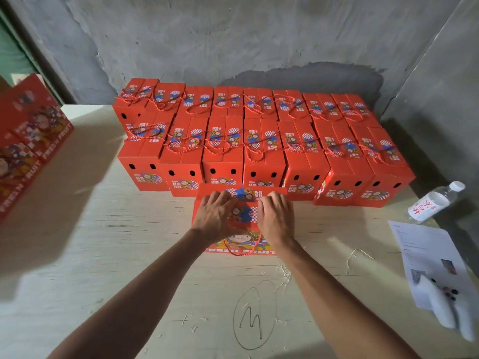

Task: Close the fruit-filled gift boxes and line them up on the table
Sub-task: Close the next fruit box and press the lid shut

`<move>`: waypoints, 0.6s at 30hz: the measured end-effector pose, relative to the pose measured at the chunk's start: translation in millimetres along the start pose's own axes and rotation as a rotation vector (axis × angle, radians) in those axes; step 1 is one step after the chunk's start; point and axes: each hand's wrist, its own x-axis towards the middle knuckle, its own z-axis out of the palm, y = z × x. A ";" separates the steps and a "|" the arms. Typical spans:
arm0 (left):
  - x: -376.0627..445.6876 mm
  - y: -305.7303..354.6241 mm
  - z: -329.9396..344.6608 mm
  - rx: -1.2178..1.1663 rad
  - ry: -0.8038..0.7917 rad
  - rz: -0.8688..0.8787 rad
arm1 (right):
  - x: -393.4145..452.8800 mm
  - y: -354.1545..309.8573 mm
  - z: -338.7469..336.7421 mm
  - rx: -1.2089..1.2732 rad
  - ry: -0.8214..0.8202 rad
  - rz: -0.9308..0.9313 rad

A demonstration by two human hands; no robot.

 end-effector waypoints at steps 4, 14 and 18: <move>0.4 5.5 9.8 -0.028 0.115 0.023 | 5.8 -18.8 5.2 0.054 0.076 0.064; 4.0 -7.2 27.3 0.081 0.202 0.094 | 13.2 -22.2 6.1 0.005 0.048 0.041; 3.7 -8.0 30.1 0.060 0.268 0.134 | 21.2 -23.4 5.1 0.042 0.043 0.068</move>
